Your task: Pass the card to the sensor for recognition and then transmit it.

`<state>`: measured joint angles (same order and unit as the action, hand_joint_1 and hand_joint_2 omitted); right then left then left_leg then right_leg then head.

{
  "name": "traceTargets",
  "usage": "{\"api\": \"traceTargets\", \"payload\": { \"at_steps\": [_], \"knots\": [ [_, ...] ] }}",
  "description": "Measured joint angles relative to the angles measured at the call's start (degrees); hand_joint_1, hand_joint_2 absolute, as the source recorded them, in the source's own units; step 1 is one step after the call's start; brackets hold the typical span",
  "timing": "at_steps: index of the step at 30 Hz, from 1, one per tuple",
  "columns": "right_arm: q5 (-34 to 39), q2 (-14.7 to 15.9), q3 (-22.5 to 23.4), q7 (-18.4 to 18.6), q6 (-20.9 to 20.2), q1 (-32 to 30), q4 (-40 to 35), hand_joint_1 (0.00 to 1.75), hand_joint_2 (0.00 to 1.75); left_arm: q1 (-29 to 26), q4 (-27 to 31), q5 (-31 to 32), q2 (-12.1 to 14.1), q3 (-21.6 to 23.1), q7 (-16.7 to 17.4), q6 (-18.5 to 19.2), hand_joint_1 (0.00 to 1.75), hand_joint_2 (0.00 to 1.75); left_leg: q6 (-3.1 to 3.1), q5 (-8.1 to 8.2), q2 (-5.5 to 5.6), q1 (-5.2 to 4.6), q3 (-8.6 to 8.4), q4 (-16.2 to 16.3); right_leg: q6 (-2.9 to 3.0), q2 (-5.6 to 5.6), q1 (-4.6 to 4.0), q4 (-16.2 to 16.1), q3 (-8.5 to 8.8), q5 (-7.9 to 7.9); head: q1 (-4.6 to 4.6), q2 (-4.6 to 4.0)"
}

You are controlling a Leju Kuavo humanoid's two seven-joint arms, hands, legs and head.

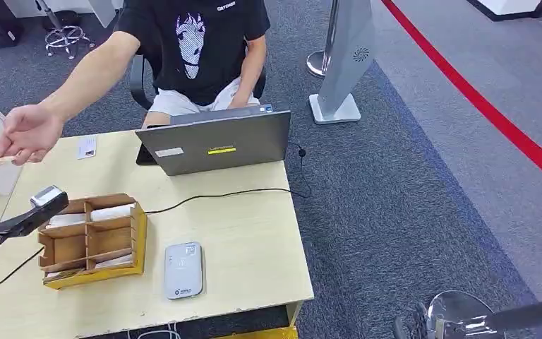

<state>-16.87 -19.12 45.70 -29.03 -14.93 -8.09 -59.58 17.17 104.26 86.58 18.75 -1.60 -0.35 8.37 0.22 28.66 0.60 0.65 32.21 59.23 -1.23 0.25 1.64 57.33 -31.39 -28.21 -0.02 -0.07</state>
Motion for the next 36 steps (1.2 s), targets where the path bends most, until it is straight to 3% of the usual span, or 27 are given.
{"api": "traceTargets", "payload": {
  "at_steps": [7,8,9,17,22,27,32,36],
  "knots": [
    [0.0,0.0,0.2,0.0,0.0,0.0,0.1,0.0,1.75,0.1,0.0,0.0,-0.3,0.0,0.0,0.0,1.75,1.75,0.0,0.0,-0.06,0.0,0.0,0.0,0.0,0.05,0.0,0.0,-0.02,0.0,0.0,0.0],
    [0.0,0.0,0.3,0.0,0.0,0.0,0.1,0.0,1.75,0.1,0.0,0.0,-0.3,0.0,0.0,0.0,0.07,1.75,0.0,0.0,-0.06,0.0,0.0,0.0,0.0,0.05,0.0,0.0,-0.02,0.0,0.0,0.0],
    [0.0,0.0,0.3,0.0,0.0,0.1,0.2,0.0,1.75,0.1,0.0,0.0,-0.3,0.0,0.0,0.0,0.0,1.75,0.0,0.0,-0.06,0.0,0.0,0.0,0.0,0.05,0.0,0.0,-0.02,0.0,0.0,0.0],
    [-1.2,0.0,0.3,-0.4,0.1,0.1,0.3,0.0,1.75,-0.5,0.4,-1.4,-1.4,0.0,-0.4,-3.6,0.0,1.75,0.0,0.0,0.02,0.0,0.01,0.0,0.0,-0.03,0.0,0.0,0.03,0.0,0.0,0.0],
    [1.2,0.0,0.3,0.6,0.7,0.1,0.1,0.0,1.75,-3.4,4.4,-5.4,-4.9,-0.7,-2.0,-9.7,0.0,1.75,0.0,0.0,0.01,-0.03,0.0,0.0,-0.01,-0.02,0.03,0.0,0.08,0.01,0.02,0.0],
    [6.8,0.0,-0.7,4.2,3.1,-0.6,-3.0,0.0,1.75,-14.3,16.1,-13.8,-10.7,-3.6,-8.1,-22.7,0.0,1.75,0.13,0.19,-0.26,-0.1,-0.06,0.0,-0.04,0.24,0.09,0.0,0.02,-0.04,-0.02,0.0],
    [8.6,0.0,-0.9,6.4,4.2,-2.6,-6.3,0.0,1.75,-25.5,26.0,-19.1,-16.2,-8.2,-14.0,-30.7,0.0,1.75,0.21,0.32,-0.22,-0.08,-0.04,0.0,-0.17,0.14,0.08,-0.1,0.03,-0.2,-0.07,0.0],
    [10.2,-0.2,-1.6,7.8,6.4,-4.6,-8.4,0.0,1.75,-33.1,32.6,-28.1,-21.6,-12.1,-19.9,-36.1,0.0,1.75,0.19,0.35,-0.21,-0.07,-0.06,0.0,-0.18,0.12,0.07,-0.1,0.05,-0.22,-0.02,0.0]
  ]
}}
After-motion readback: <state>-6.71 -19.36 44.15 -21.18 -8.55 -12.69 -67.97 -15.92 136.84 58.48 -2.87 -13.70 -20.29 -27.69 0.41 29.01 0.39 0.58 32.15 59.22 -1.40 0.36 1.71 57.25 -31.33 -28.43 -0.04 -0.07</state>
